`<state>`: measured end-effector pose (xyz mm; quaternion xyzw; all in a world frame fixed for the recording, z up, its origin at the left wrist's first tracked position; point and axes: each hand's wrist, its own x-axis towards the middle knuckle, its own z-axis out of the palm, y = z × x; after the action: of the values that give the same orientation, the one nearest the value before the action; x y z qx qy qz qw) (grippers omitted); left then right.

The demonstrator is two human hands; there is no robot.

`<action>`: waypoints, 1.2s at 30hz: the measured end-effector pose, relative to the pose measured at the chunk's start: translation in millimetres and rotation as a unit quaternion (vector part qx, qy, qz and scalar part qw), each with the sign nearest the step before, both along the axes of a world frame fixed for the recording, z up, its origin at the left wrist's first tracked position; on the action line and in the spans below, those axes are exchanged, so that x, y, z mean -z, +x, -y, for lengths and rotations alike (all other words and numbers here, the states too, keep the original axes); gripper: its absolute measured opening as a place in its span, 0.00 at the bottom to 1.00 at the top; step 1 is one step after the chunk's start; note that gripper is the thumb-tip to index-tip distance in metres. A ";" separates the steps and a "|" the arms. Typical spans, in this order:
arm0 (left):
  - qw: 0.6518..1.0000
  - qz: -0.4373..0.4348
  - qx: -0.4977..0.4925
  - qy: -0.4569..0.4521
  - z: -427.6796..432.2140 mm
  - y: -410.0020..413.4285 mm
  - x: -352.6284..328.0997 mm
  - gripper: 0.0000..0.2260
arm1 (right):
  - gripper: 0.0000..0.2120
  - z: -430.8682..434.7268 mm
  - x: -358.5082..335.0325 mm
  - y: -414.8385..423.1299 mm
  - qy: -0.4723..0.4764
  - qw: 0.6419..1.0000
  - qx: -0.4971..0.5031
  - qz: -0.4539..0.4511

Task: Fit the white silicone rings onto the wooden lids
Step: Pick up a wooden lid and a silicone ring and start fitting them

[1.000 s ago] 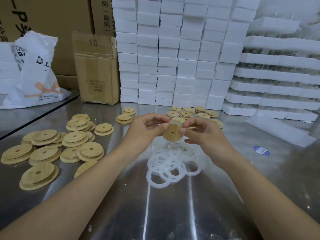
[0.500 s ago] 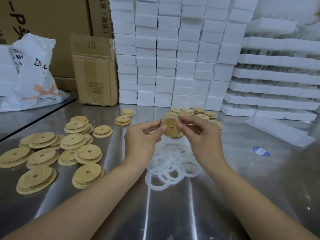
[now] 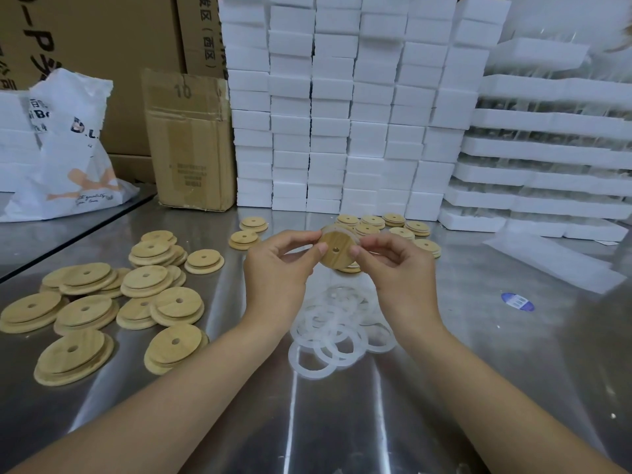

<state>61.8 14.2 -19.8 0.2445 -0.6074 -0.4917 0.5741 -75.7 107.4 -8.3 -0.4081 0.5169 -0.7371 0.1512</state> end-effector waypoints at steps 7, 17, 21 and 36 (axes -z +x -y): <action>1.000 0.005 0.003 -0.013 -0.4 -0.3 0.3 0.08 | 0.09 0.2 -1.8 -5.7 0.061 0.996 -0.042 0.048; 0.987 -0.031 0.072 0.138 2.0 1.1 0.6 0.07 | 0.09 -6.4 -14.1 -20.7 0.141 0.987 -0.071 -0.037; 0.976 -0.033 0.130 0.171 2.8 3.1 -4.2 0.10 | 0.10 -6.8 -16.1 -25.3 0.187 0.974 -0.050 -0.115; 0.975 -0.032 0.152 0.161 5.8 5.0 -9.1 0.10 | 0.09 -7.6 -17.0 -24.6 0.208 0.969 -0.062 -0.115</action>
<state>66.8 8.4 -10.7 0.2228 -0.5317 -0.6722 0.4646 -100.3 115.0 8.7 -0.4807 0.6465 -0.5508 0.2180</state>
